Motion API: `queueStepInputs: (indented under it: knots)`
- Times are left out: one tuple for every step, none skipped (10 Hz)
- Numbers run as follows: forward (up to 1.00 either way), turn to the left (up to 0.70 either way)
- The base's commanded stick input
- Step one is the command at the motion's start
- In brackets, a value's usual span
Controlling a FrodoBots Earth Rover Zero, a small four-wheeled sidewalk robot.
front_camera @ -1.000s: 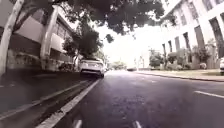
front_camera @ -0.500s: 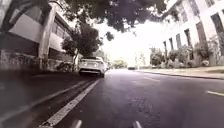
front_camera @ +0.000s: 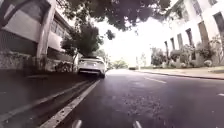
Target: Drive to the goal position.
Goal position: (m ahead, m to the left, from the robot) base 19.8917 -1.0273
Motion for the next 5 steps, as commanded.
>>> queueStepInputs:
  knots:
    - [0.7,0.0]
    - [0.7,0.0]
    - [0.7,0.0]
    - [0.7,0.0]
    - [0.7,0.0]
